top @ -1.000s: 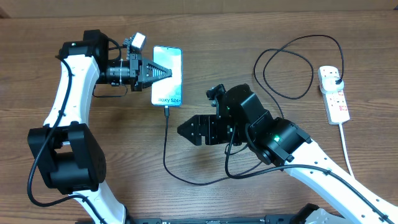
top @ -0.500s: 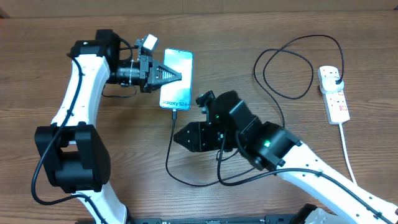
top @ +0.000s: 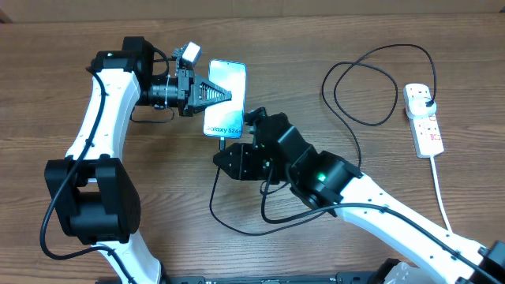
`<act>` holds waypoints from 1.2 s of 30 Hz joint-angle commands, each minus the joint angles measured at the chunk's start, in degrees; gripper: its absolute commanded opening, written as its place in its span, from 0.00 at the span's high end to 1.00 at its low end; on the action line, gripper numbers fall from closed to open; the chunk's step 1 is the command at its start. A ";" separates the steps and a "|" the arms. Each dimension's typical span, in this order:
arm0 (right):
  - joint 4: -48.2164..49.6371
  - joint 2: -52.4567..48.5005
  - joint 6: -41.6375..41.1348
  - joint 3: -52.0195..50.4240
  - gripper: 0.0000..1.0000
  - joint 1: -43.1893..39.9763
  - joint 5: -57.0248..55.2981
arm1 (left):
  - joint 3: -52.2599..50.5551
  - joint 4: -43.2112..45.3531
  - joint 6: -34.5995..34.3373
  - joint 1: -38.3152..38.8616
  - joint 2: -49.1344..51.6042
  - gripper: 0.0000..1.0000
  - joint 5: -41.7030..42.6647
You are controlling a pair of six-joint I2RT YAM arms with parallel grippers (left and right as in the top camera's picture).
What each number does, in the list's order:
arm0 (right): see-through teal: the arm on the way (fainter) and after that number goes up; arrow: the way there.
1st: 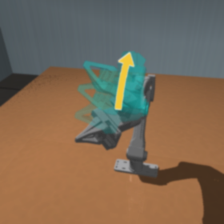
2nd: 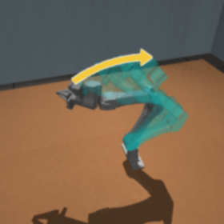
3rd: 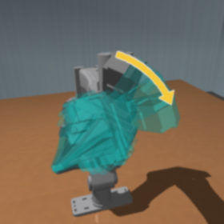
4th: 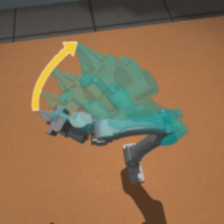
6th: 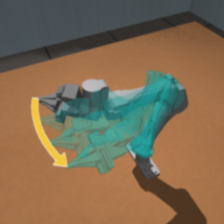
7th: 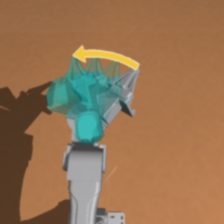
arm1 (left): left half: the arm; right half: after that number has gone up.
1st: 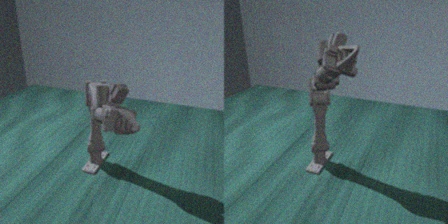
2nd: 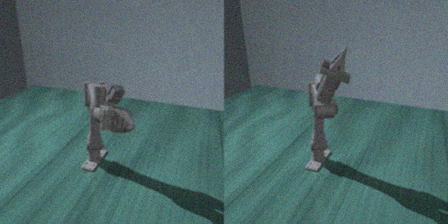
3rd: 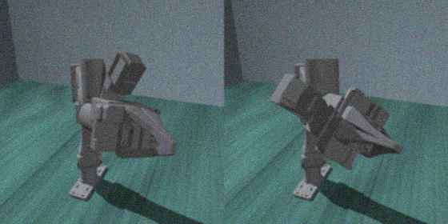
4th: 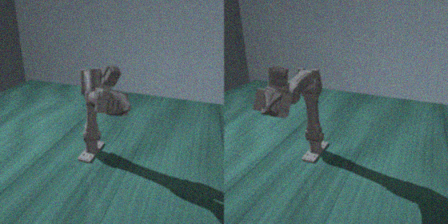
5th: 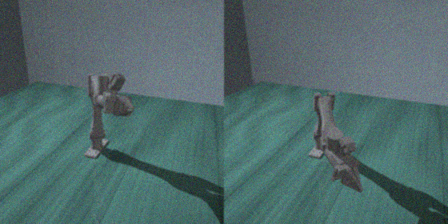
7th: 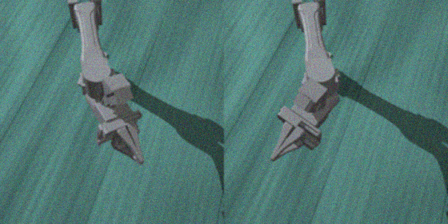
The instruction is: Plug charger to phone and switch on socket
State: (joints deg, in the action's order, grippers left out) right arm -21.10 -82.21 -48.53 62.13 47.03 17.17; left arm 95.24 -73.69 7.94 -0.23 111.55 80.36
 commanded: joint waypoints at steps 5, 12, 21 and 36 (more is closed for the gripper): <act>3.56 -1.27 -1.07 0.42 0.96 0.26 -1.49 | 0.15 -0.61 1.09 -0.07 -1.01 0.96 3.50; 6.71 -1.16 -5.70 0.50 0.96 -2.64 0.11 | 0.15 -1.18 6.51 -0.07 -1.01 0.96 3.06; 5.57 -1.16 -0.85 0.57 0.96 -7.30 6.49 | 0.15 -3.67 11.82 -0.04 -1.01 0.96 0.33; 6.23 -1.16 5.33 1.38 0.69 -7.72 6.78 | 0.15 -6.01 11.78 0.63 -1.01 0.96 0.24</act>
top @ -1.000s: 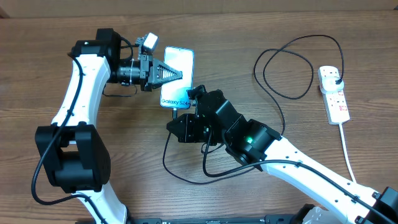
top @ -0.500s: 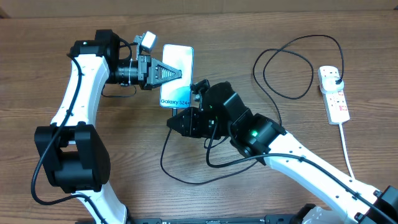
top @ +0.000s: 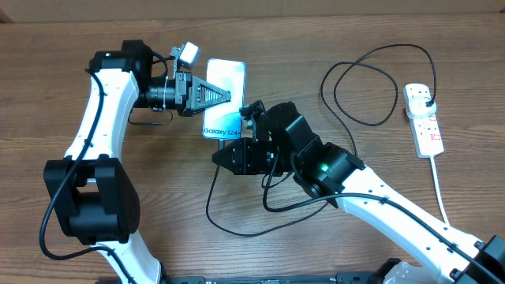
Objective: Plug charger to phone and switch on socket
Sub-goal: 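Grasp the phone's side with the right gripper and release the left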
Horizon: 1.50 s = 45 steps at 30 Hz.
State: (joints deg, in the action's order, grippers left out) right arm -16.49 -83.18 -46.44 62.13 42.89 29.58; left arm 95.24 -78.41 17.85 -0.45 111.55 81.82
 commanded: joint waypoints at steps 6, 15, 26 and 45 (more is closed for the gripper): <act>-2.75 1.07 6.08 1.38 0.18 -9.90 4.83 | 0.15 -1.29 1.88 0.44 -1.01 0.96 -0.26; 5.86 1.29 6.16 1.36 0.36 -18.32 26.45 | 0.17 -0.76 1.22 1.68 -1.01 0.96 8.79; 6.36 -2.03 6.27 1.25 0.61 -18.10 27.82 | 0.17 -0.68 -0.09 4.98 -1.03 0.96 8.83; 6.03 -2.73 10.62 1.25 0.96 -17.55 28.35 | 0.17 6.97 -0.17 4.50 -1.03 0.00 2.93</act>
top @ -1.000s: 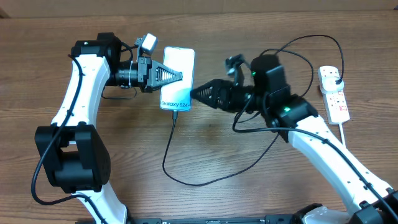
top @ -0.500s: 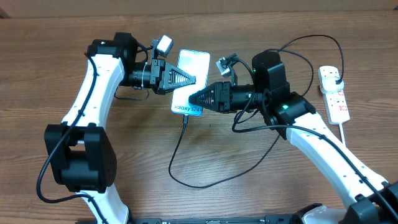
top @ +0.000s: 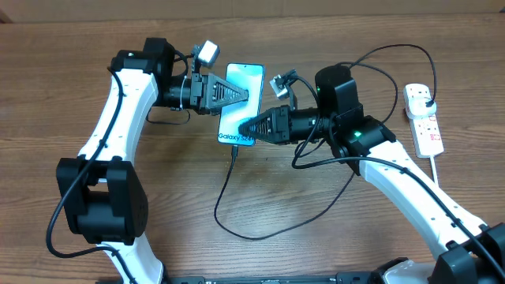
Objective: Plug charger to phone and switch on socket
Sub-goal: 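Grasp the phone's side with the right gripper and release the left, then lower the phone with the right gripper onto the table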
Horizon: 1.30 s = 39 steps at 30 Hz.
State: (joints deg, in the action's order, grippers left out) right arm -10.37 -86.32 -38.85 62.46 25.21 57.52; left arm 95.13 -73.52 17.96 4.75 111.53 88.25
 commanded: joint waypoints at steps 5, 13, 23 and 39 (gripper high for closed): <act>-8.13 0.42 6.95 0.92 0.96 0.11 -4.57 | 0.28 6.71 -5.31 -3.80 -0.98 0.00 -13.53; -18.40 0.39 10.21 -1.01 0.96 0.17 -17.77 | 0.28 7.34 -7.96 -10.38 -0.98 0.00 -33.57; -16.72 -2.47 10.19 -6.25 0.96 0.17 -19.54 | 0.28 7.39 -7.93 -10.19 -1.01 0.00 -48.52; -13.20 -12.74 10.25 -7.39 0.96 1.53 -19.30 | 0.28 7.43 -7.91 -10.21 -0.98 0.00 -51.23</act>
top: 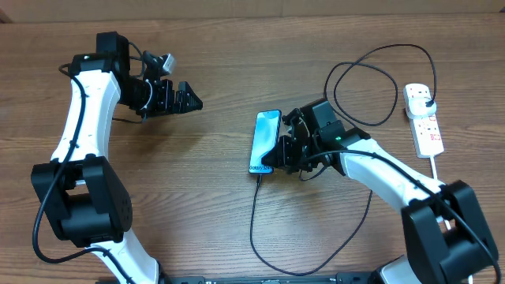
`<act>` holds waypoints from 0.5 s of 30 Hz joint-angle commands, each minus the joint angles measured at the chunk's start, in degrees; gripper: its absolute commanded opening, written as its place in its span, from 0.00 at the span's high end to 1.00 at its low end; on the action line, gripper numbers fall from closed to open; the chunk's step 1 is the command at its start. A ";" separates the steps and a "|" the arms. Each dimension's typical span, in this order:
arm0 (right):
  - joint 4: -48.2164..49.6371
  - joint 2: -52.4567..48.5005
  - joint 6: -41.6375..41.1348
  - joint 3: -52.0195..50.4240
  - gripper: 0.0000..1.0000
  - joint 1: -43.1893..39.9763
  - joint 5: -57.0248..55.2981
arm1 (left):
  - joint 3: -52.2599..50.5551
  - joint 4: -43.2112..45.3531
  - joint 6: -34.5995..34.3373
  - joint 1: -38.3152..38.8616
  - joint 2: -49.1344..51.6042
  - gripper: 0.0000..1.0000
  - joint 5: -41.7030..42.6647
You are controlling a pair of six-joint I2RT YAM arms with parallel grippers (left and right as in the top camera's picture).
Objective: Plug charger to phone and switch on socket
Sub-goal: 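Lower the phone with the right gripper onto the table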
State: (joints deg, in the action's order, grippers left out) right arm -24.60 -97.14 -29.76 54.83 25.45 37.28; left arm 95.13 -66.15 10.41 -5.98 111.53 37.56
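Observation:
The phone (264,140) lies screen up near the middle of the table. A black charger cable (254,209) is plugged into its lower end. My right gripper (282,150) sits at the phone's right edge, shut on it. My left gripper (191,99) is far off at the upper left, open and holding nothing. The white power strip (427,126) lies at the far right with the charger's black plug (427,99) in it. Its switch is too small to read.
The cable loops (363,79) between the strip and my right arm, and another length runs along the front of the table (316,264). The strip's white lead (442,189) trails toward the front right edge.
My left gripper has let go of the phone and pulled back to the upper left. The phone has moved right and nearer the front, held in my right gripper.
At first my left gripper held the phone at the upper left while my right gripper was at its lower end with the cable. Then the cable hung from the phone and both grippers held it. Now only my right gripper has it, mid-table.

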 commanded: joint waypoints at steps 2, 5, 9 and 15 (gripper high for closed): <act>1.79 -3.17 1.18 0.24 0.96 2.36 0.92 | 0.28 0.07 -0.37 0.52 -0.98 0.00 -0.55; 3.26 -4.74 1.16 0.24 0.96 4.07 0.92 | 0.28 0.09 -0.37 0.52 -0.98 0.00 -0.55; 4.61 -5.53 1.16 0.24 0.96 6.23 0.70 | 0.28 0.17 -0.37 0.52 -0.98 0.00 -0.55; 4.55 -5.53 1.14 0.24 0.96 7.02 -1.22 | 0.28 0.22 -0.37 0.52 -0.98 0.00 -0.55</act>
State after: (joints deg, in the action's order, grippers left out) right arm -20.58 -103.02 -29.76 54.83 32.29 36.64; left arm 95.13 -66.11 10.41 -5.98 111.53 37.39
